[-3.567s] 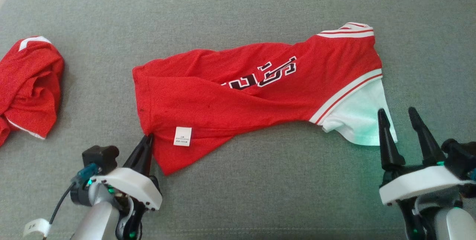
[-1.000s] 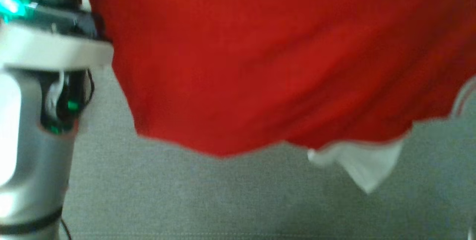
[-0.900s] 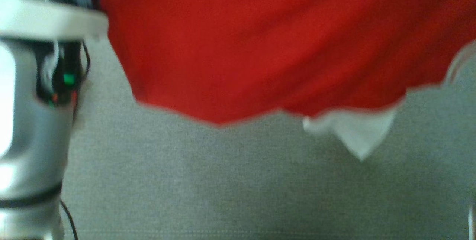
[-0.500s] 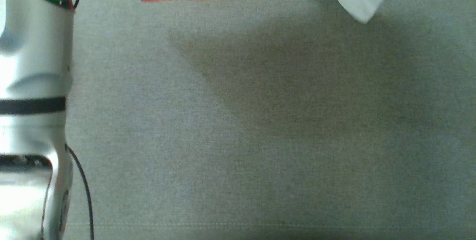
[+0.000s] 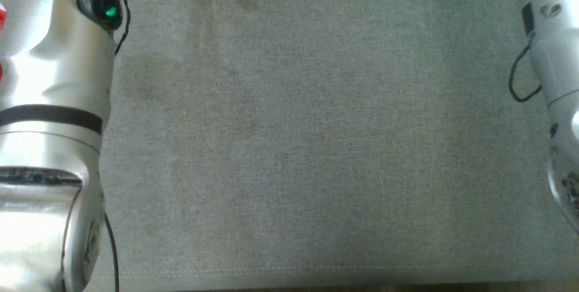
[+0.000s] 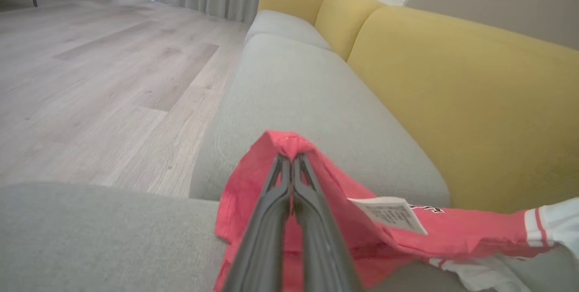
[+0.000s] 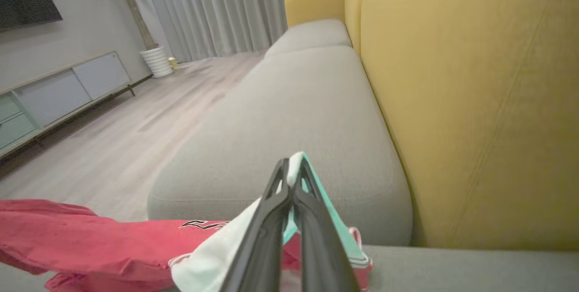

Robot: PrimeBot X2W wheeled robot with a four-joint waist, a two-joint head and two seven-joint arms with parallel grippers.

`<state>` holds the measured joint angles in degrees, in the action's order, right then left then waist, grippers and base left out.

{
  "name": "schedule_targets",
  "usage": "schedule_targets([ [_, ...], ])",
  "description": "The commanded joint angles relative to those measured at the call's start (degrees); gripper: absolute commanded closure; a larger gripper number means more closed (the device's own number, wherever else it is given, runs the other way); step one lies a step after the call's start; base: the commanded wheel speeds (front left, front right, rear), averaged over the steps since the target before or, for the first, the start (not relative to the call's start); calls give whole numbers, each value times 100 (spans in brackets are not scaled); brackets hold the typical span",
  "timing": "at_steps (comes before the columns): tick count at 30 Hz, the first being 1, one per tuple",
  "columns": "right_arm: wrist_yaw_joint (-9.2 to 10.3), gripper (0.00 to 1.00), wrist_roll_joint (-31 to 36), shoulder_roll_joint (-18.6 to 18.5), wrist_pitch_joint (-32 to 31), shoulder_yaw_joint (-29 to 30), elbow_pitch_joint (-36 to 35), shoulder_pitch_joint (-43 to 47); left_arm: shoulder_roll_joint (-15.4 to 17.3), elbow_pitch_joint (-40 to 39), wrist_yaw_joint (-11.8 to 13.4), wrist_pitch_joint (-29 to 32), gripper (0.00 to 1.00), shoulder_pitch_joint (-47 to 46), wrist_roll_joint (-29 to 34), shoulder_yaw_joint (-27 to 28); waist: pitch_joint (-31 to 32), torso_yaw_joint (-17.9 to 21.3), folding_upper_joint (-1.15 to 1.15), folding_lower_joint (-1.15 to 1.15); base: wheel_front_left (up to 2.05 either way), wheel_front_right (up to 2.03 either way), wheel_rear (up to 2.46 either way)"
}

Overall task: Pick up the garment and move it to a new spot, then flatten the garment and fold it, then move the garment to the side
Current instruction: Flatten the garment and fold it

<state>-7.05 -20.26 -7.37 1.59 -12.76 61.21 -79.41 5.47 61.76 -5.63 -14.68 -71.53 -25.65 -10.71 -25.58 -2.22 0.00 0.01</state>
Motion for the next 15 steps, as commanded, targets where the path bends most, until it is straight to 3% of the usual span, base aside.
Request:
schedule_targets([
  [1,-44,100,-90,195,123,-73,-21,-187,211,-68,-43,-30,100,-131,-6,96,-153,6,0,-1,0,0,0],
  [8,-44,100,-472,220,664,-229,131,281,145,-80,-108,-31,100,239,38,196,-211,-16,0,-1,0,0,0],
  [15,-44,100,-1131,64,1146,-432,-405,1682,26,-717,-144,-31,100,1334,96,490,142,-19,0,-1,0,0,0],
])
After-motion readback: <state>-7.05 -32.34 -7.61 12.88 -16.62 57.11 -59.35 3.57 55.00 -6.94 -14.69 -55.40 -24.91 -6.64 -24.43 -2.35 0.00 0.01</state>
